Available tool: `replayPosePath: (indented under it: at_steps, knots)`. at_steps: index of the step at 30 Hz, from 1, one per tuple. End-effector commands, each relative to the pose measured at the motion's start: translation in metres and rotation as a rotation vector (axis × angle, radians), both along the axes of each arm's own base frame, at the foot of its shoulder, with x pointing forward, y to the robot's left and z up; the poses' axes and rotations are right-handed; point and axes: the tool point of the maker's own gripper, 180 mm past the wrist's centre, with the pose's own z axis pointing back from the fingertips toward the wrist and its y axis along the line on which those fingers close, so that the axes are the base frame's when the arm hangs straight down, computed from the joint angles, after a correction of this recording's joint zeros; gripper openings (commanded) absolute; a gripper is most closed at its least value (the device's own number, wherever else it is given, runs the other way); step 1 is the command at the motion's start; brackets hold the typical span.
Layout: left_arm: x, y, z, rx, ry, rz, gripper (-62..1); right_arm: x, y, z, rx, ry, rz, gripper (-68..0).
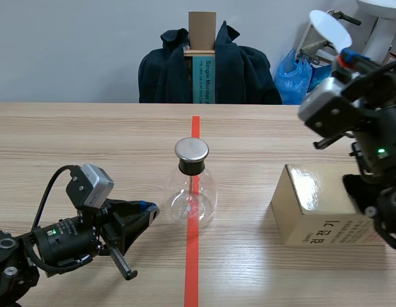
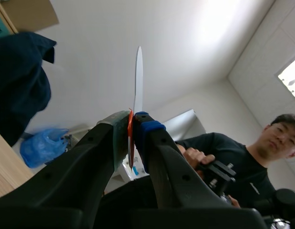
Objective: Do the electroscope experiment.
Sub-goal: 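Bring the plate to the electroscope and point at the metal foil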
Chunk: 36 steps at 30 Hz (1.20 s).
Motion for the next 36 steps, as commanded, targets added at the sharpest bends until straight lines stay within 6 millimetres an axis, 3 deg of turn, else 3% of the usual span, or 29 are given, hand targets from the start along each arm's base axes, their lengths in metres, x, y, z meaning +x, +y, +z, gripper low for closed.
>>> replayPosePath:
  at_steps: [1,6,14,22,32,36]
  knots:
    - [0.009,-0.002,0.013,-0.026,-0.038,0.005,-56.9,0.005,0.007,0.015,0.001,-0.06,0.006,-66.7]
    - [0.009,-0.002,0.013,-0.026,-0.037,0.006,-56.9,0.008,0.048,-0.006,-0.045,-0.036,0.085,-66.7]
    - [0.009,-0.002,0.012,-0.025,-0.037,0.005,-56.9,-0.017,0.1,-0.034,-0.188,-0.004,0.236,-66.7]
    - [0.009,-0.002,0.013,-0.025,-0.038,0.005,-56.8,-0.037,0.109,-0.067,-0.262,0.094,0.296,-66.7]
    - [0.009,-0.002,0.013,-0.024,-0.038,0.006,-56.8,-0.042,0.107,-0.076,-0.292,0.121,0.308,-66.7]
    - [0.009,-0.002,0.013,-0.024,-0.038,0.006,-56.8,-0.05,0.115,-0.077,-0.304,0.109,0.366,-66.7]
